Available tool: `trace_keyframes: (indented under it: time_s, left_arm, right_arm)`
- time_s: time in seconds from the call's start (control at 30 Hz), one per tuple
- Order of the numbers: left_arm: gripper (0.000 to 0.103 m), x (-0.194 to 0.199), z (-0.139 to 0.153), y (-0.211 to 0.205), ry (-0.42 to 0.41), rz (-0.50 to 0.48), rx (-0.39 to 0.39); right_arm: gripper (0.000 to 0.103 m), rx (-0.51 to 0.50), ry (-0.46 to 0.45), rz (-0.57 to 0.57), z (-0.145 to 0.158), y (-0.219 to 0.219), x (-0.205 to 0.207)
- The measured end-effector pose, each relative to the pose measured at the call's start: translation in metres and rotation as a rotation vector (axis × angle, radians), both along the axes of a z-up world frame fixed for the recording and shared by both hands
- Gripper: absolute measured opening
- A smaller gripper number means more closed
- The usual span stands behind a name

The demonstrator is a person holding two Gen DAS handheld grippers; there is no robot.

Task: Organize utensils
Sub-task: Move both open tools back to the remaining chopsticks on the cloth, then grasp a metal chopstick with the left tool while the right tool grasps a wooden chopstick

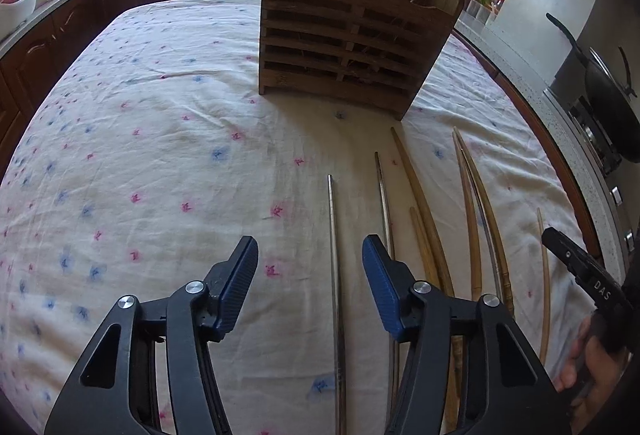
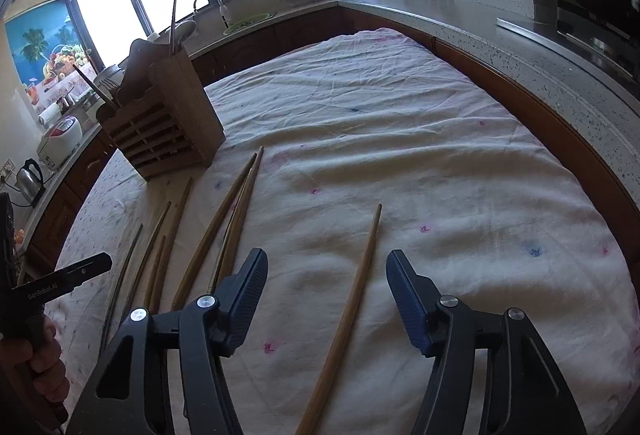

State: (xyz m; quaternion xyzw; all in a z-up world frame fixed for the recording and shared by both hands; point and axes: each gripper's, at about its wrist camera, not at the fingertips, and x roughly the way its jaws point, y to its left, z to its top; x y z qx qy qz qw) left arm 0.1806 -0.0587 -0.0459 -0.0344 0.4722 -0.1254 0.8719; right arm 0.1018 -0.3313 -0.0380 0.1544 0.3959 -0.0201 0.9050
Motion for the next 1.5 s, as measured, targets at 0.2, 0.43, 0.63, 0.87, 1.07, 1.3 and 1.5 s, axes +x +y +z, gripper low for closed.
trace_keyframes:
  time_s: [0.2, 0.43, 0.63, 0.87, 1.07, 1.3, 1.5]
  left_arm:
    - [0.041, 0.019, -0.011, -0.016, 0.037, -0.042, 0.033]
    - [0.026, 0.018, -0.013, -0.033, -0.035, -0.076, 0.149]
    - [0.005, 0.016, -0.014, -0.034, -0.052, -0.094, 0.145]
    - [0.004, 0.009, -0.013, -0.022, -0.023, -0.081, 0.071]
    - [0.004, -0.001, -0.011, -0.002, 0.016, -0.047, -0.025]
    - [0.004, -0.017, 0.008, 0.027, 0.004, 0.004, -0.135]
    - [0.004, -0.034, 0.043, 0.041, -0.056, 0.002, -0.214]
  right_arm:
    - [0.053, -0.038, 0.035, -0.028, -0.006, -0.008, 0.017]
    - [0.038, -0.127, 0.07, -0.02, -0.015, 0.001, 0.032]
    - [0.009, -0.109, 0.069, -0.029, -0.015, -0.006, 0.033]
    - [0.006, -0.049, 0.059, -0.018, -0.015, -0.007, 0.029]
    - [0.005, 0.007, 0.052, 0.019, -0.013, 0.003, 0.019]
    - [0.005, 0.054, 0.001, 0.069, 0.005, 0.02, 0.006]
    - [0.005, 0.079, -0.066, 0.108, 0.034, 0.034, -0.005]
